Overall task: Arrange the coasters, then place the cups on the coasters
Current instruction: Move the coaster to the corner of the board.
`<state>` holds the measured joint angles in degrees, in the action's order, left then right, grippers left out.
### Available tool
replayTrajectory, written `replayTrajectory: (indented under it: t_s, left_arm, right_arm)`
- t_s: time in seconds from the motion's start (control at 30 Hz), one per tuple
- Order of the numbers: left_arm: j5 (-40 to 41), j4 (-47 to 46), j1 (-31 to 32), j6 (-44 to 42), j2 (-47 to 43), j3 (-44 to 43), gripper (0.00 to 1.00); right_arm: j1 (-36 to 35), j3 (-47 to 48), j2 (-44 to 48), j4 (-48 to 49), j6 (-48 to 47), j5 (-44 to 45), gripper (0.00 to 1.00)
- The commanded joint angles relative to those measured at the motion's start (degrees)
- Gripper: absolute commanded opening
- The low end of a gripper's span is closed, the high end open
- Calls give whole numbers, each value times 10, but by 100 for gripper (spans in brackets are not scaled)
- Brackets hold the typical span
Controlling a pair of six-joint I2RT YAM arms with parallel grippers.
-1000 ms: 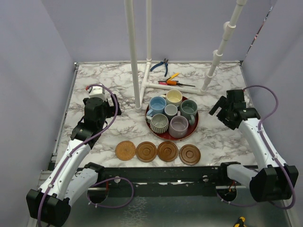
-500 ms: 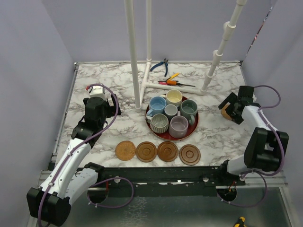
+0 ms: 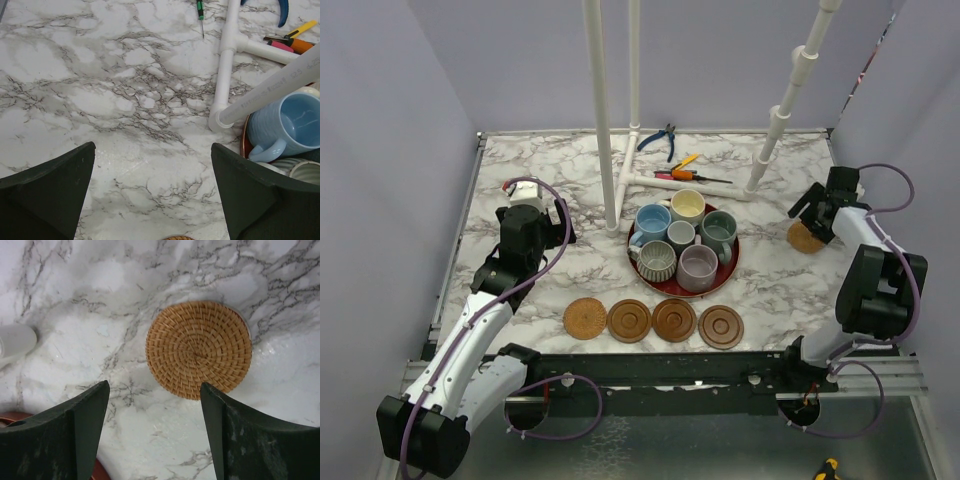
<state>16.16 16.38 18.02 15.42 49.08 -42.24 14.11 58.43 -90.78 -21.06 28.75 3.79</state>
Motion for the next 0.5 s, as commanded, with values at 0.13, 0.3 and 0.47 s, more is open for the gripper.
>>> replayTrajectory:
  t_s: [0.13,0.3,0.47]
  left_arm:
    - [-3,-1,2,-2,-6,7,99]
    - [-4,-1,2,0,-8,6,99]
    - [-16,-1,2,1,-8,6,99]
  right_arm:
    - [4,54,-80,20,-9,-3,75]
    - [5,67,-101,25,-26,-14,74]
    - [5,61,-120,21,-24,-34,73]
